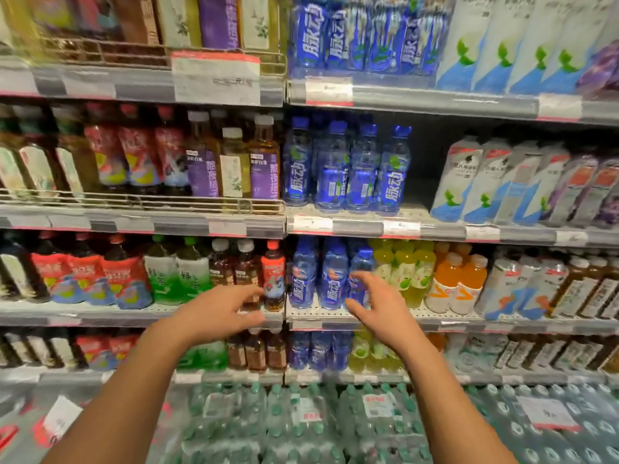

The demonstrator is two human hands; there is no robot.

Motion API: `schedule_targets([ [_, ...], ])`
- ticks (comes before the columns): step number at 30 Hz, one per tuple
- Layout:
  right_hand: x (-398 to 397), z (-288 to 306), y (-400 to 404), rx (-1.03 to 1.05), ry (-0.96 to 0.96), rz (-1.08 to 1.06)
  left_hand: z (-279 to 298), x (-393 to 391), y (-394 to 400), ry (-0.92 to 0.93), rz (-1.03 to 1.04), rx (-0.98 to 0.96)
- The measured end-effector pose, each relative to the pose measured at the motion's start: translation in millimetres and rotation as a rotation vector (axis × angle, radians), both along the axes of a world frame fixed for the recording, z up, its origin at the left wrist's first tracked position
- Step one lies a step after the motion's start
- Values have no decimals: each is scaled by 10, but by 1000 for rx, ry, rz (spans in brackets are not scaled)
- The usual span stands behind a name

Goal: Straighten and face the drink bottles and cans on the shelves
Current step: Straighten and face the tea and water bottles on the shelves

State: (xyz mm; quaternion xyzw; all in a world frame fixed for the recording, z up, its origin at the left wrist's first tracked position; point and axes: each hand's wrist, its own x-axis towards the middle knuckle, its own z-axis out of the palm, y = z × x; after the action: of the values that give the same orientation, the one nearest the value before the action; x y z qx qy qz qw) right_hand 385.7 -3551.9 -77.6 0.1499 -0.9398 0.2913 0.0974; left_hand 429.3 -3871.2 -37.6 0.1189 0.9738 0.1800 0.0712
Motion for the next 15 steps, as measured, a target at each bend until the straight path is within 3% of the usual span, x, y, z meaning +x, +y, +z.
schedule_targets([
  [5, -797, 361, -466, 205, 207, -101, 100, -315, -378, -118, -94, 53],
  [9, -1078, 206, -657, 465, 167, -197, 70, -442, -639, -152, -144, -1],
  [13, -1123, -12, -712, 459, 183, -228, 77, -487, -817, -118, -132, 54],
  [15, -1128, -31, -742, 444, 197, -233, 85, -612, -872, 27, -74, 27],
])
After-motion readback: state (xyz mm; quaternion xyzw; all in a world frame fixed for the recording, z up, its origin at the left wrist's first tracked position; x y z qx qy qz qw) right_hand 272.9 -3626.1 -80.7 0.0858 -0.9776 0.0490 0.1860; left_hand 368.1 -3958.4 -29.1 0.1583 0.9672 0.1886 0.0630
